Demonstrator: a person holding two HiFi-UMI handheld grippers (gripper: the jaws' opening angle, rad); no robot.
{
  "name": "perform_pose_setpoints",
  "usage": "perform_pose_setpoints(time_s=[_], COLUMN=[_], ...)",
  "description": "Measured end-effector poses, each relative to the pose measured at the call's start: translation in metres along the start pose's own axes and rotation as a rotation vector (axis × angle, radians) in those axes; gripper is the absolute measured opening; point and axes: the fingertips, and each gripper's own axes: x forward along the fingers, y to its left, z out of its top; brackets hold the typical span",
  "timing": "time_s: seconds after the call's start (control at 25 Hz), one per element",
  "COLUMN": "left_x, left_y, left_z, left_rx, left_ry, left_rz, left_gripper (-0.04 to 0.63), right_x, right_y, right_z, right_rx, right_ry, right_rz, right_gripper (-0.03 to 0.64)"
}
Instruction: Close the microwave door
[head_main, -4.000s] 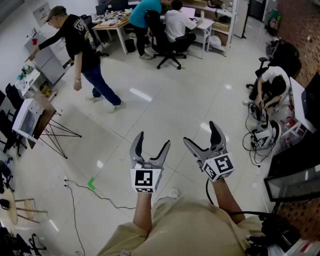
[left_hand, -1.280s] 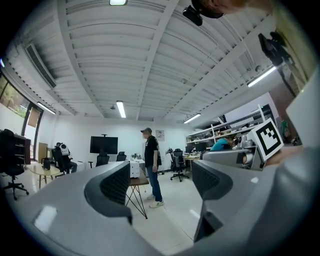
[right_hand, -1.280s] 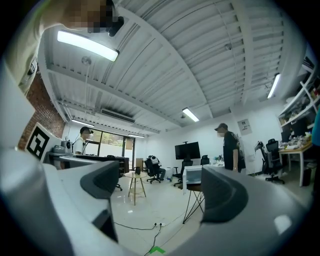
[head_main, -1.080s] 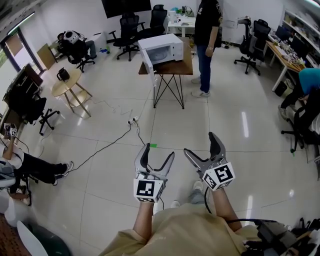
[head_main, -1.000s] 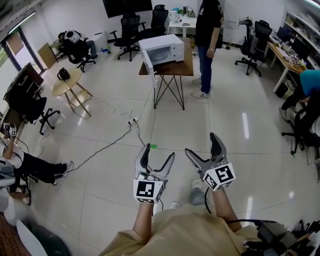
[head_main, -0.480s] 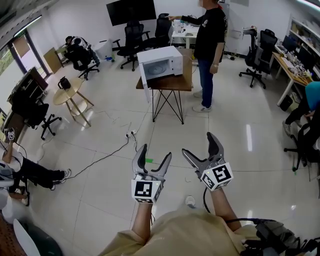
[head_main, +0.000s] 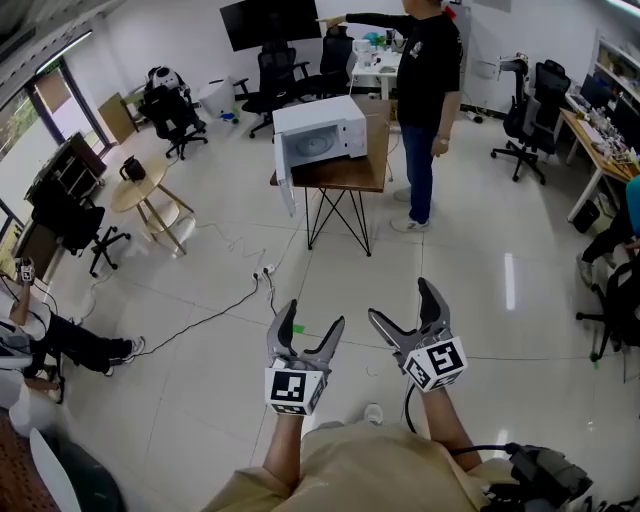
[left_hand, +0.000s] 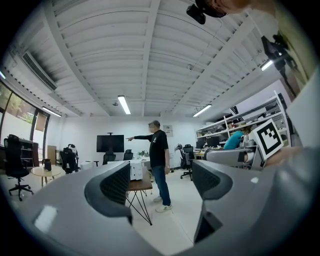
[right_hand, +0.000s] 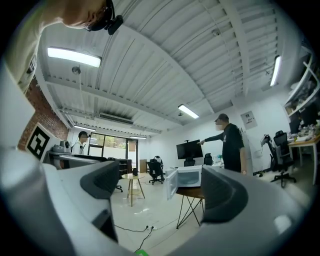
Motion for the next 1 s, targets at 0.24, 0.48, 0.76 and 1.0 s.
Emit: perform_pose_setpoints(time_s=[0.24, 0.48, 0.76, 1.0], left_x=[0.042, 0.054, 0.065, 0.069], left_y=[0.0, 0.031, 0.095, 0.132], left_z=[-0.013, -0.033, -0.035, -0.032], left_rx=[0.015, -0.006, -0.009, -0.005], left_ry=[0.042, 0.049, 0.02, -0.025], left_rz=[0.02, 0.049, 0.042, 0.027], left_gripper=[0.391, 0.391, 0.391, 0.391], right_x=[0.021, 0.057, 0.119, 0.159], right_y=[-0.039, -0.032, -0.009, 0.01], right_z=[-0.015, -0.038, -0.043, -0.046], right_rx=[0.045, 0.051, 0.022, 0.005], right_ry=[0.017, 0.048, 0.048, 0.024], right_rz=[0.025, 0.068, 0.072, 0.083], right_gripper=[0.5, 0.5, 0.5, 0.5])
